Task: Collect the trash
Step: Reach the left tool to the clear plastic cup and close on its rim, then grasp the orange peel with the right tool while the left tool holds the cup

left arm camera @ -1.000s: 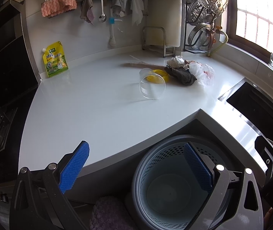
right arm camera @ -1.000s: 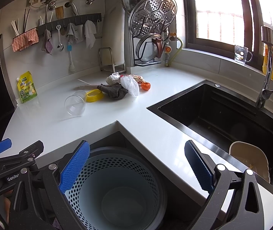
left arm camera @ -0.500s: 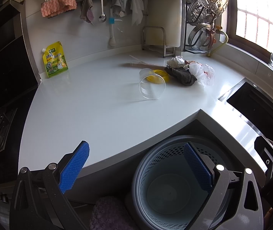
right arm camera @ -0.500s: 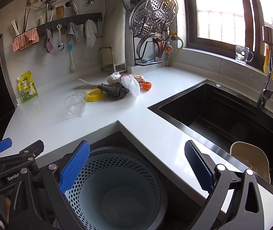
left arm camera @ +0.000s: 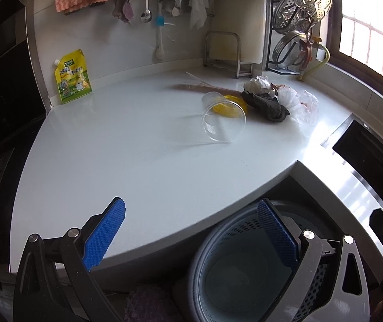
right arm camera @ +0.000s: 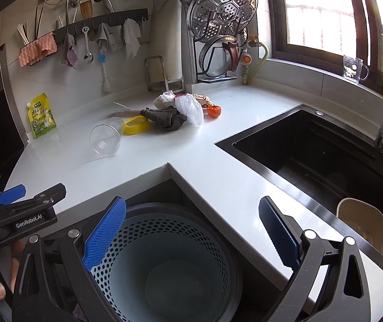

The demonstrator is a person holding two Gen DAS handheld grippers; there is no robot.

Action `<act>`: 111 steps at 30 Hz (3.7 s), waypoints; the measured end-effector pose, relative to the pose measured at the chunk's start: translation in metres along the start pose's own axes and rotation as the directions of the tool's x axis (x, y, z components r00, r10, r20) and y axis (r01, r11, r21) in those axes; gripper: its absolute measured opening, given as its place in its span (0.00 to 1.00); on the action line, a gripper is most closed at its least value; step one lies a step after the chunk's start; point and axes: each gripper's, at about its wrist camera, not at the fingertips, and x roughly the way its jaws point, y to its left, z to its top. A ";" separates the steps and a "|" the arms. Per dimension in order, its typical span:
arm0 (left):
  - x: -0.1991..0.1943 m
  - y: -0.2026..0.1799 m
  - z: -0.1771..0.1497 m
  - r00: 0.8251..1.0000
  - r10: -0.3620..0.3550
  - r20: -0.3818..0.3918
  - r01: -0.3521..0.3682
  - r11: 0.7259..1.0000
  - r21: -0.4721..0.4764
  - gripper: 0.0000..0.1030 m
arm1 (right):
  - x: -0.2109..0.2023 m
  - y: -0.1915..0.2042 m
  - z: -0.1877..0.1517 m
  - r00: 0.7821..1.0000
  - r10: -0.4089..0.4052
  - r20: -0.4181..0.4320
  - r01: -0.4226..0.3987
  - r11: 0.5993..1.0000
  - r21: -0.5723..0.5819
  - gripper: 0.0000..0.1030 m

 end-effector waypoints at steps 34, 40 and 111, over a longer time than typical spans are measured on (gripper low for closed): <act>0.158 -0.010 0.106 0.994 0.069 -0.079 -0.068 0.997 0.024 0.72 | 0.080 -0.015 0.055 0.999 0.005 -0.042 -0.003 0.999 0.048 0.92; 0.164 -0.010 0.107 0.995 -0.008 -0.097 0.010 1.000 0.023 0.29 | 0.085 -0.015 0.060 0.999 0.001 -0.037 0.001 0.999 0.041 0.92; 0.035 -0.003 0.030 0.981 -0.194 -0.022 0.195 0.978 0.075 0.06 | 0.068 -0.046 0.052 0.991 0.072 -0.110 -0.068 0.997 0.040 0.23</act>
